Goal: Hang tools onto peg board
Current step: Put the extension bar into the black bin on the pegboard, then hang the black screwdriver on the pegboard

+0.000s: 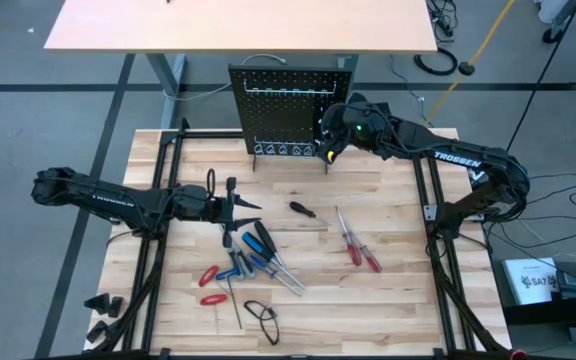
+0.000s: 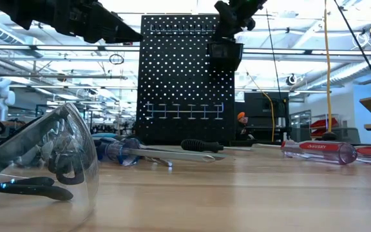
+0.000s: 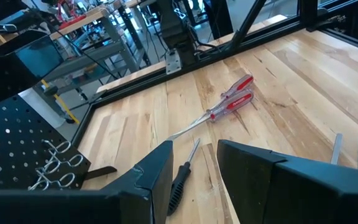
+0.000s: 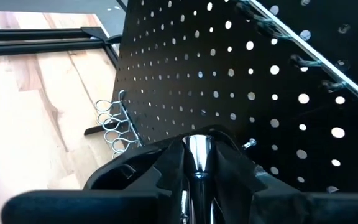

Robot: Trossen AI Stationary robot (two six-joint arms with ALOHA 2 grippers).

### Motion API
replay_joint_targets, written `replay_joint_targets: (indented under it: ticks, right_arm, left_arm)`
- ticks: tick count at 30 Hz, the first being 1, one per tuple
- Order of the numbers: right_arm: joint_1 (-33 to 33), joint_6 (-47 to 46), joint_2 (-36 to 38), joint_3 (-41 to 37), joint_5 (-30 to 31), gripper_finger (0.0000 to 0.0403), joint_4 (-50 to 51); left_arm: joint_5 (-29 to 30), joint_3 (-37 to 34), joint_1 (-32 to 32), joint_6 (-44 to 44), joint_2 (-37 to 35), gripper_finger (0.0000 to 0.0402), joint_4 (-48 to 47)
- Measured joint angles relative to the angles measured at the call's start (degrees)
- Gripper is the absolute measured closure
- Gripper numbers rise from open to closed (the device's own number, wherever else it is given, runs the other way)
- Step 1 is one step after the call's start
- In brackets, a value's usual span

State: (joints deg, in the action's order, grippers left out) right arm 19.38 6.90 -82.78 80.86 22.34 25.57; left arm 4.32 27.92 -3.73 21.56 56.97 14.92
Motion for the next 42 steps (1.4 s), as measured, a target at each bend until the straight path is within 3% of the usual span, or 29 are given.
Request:
replay_joint_targets:
  ticks: [12,23,36,42]
  right_arm:
    - [0.5,-0.2,0.0,0.0,0.1,0.0274,-0.1]
    - [-1.1,-1.2,0.0,0.0,-0.1,0.0271,0.0]
    - [-9.8,-6.5,0.0,0.0,-0.3,0.0270,0.1]
    - [-12.2,-13.3,-0.6,0.1,-7.1,0.0270,-0.2]
  left_arm:
    - [0.0,0.0,0.0,0.2,0.0,0.0268,0.0]
    - [0.0,0.0,0.0,0.2,0.0,0.0268,-0.1]
    - [0.0,0.0,0.0,0.2,0.0,0.0268,-0.7]
    - [0.0,0.0,0.0,0.2,0.0,0.0268,-0.5]
